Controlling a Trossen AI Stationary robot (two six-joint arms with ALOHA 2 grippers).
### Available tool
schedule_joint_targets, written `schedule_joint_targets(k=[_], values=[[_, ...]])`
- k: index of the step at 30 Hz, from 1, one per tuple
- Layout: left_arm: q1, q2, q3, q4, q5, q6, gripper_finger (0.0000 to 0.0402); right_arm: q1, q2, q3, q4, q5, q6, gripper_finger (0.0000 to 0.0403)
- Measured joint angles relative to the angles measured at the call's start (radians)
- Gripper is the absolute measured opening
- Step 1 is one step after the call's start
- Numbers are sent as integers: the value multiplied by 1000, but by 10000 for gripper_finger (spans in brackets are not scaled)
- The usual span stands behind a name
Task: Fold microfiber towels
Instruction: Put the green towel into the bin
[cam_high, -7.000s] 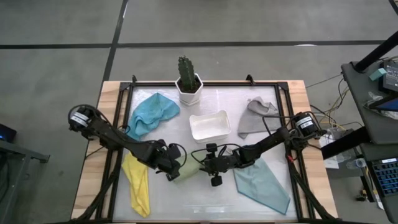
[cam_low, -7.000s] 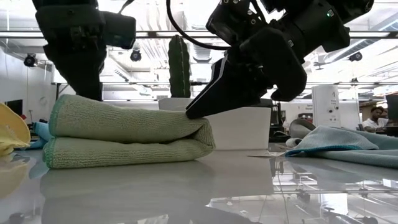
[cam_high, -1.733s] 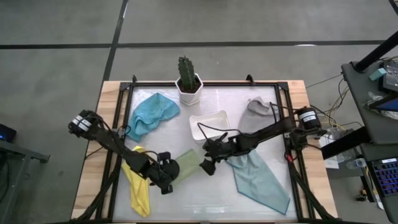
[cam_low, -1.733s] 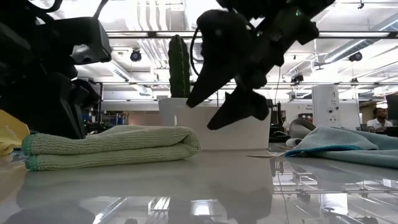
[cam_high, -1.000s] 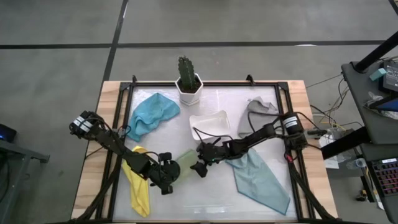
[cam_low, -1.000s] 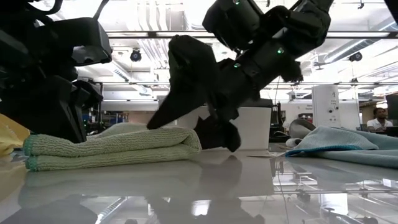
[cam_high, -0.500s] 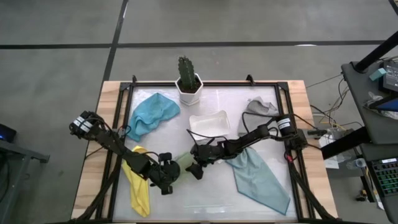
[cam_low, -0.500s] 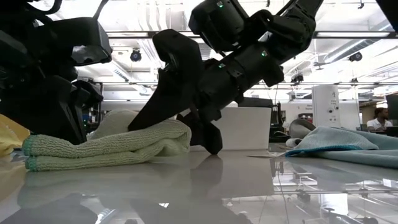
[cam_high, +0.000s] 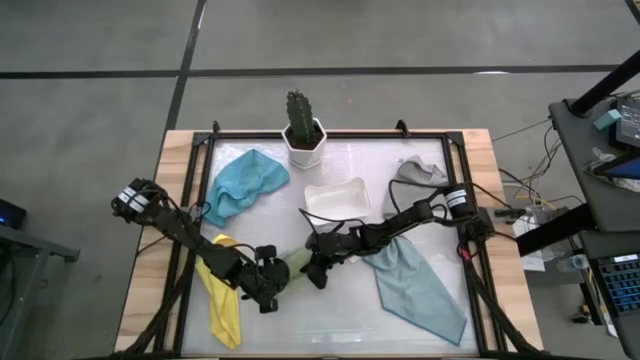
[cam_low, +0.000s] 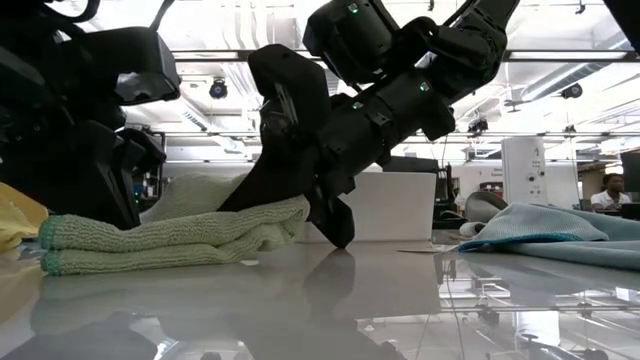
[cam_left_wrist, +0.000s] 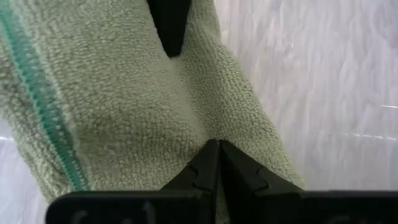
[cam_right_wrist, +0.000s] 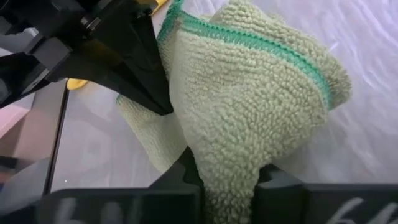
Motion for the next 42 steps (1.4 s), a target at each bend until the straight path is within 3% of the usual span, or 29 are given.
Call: schedule_joint_targets(k=[18, 27, 36, 42], values=[[-39, -192, 0, -104, -1, 26, 4, 0, -139, 2, -134, 2, -72, 24], [-51, -362, 0, -121, -96, 165, 4, -6, -261, 25, -240, 1, -113, 24], [-51, -539, 0, -76, -387, 471, 4, -84, -436, 41, -359, 2, -172, 24], [-38, -609, 0, 130, -582, 835, 4, -178, -510, 40, -415, 3, -177, 24]])
